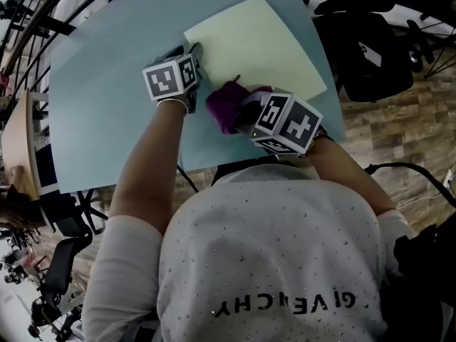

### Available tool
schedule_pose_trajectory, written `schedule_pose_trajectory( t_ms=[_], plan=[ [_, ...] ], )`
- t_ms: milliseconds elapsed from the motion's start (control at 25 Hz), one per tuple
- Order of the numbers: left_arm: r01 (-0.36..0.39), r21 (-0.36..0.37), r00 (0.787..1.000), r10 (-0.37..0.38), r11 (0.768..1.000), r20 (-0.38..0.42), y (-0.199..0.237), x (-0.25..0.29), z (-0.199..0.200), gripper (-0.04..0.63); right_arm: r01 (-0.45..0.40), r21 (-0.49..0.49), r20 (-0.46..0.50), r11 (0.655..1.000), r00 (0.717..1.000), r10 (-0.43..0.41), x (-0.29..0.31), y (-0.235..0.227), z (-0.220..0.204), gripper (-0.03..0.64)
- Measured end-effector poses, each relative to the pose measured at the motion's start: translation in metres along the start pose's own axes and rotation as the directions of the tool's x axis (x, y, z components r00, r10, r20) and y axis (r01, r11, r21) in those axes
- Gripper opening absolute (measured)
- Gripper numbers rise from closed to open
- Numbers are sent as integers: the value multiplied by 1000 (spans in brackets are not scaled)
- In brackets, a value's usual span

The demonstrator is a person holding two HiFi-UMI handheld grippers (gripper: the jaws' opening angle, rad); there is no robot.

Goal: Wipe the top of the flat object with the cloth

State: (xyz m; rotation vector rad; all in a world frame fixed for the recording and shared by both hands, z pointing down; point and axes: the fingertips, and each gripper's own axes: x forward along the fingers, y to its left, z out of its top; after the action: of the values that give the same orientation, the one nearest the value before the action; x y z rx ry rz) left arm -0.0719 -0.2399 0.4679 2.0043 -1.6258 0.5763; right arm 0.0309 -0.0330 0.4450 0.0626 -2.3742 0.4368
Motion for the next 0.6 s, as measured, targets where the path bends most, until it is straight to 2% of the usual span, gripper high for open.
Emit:
schedule_pose_trajectory(
  t_ms=[280,600],
  plan=[
    [2,27,1000,-2,1000,-5,1,0,1,206,49,108,-2,993,999,-49,-21,-17,-14,48],
    [9,35,1000,-8,999,-17,-3,1,2,206,141,222,-10,965,990,-143,-64,-51,-38,48]
  ],
)
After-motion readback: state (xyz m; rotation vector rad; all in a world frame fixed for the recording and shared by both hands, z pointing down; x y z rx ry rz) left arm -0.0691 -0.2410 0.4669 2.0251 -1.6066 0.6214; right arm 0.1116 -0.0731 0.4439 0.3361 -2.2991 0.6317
